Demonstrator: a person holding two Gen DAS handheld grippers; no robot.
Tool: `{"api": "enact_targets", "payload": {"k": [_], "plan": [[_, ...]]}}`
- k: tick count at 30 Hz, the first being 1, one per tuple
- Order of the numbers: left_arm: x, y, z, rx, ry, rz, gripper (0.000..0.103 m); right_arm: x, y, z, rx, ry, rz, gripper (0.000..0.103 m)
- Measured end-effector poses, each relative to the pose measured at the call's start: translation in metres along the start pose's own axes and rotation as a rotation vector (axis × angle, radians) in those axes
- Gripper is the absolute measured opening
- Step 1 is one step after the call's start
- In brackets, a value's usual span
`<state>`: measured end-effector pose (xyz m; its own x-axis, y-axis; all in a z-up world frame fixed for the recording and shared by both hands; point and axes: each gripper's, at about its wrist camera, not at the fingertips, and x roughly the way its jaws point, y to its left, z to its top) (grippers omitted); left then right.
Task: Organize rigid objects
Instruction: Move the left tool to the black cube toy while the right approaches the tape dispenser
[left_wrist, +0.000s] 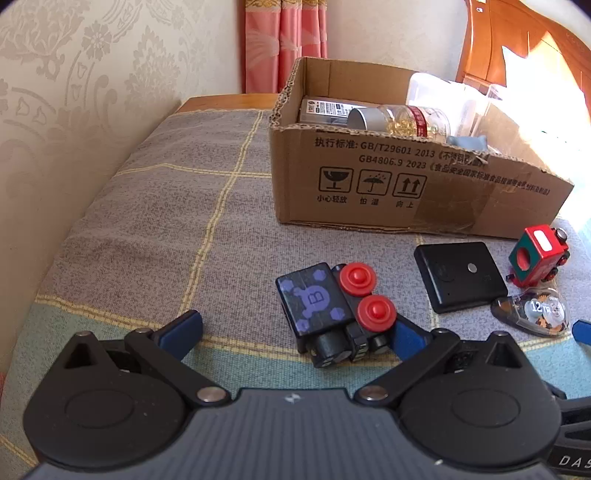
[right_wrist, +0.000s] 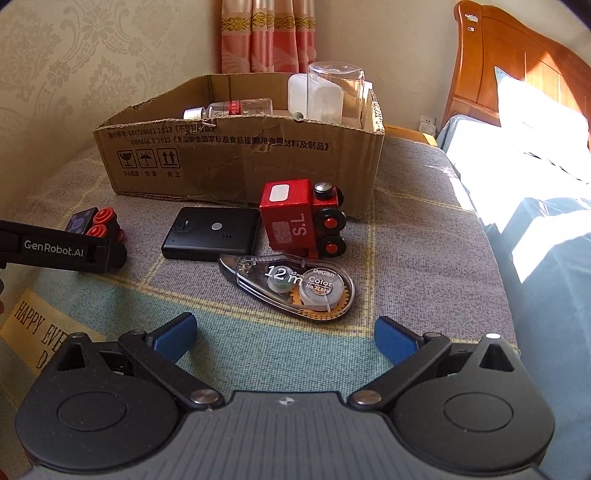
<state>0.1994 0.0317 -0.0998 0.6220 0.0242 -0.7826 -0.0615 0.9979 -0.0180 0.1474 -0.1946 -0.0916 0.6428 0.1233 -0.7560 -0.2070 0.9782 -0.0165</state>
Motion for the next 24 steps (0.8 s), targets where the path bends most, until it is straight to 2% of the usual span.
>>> {"api": "enact_targets", "payload": {"k": [16,24], "plan": [[0.0,0.004,0.0,0.021,-0.001,-0.021,0.103,0.025,0.014,0.022,0.019,-0.038,-0.021,0.103],[0.0,0.002,0.0,0.013,-0.004,-0.012,0.103,0.025,0.006,0.022,0.06,-0.043,-0.068,0.103]]}}
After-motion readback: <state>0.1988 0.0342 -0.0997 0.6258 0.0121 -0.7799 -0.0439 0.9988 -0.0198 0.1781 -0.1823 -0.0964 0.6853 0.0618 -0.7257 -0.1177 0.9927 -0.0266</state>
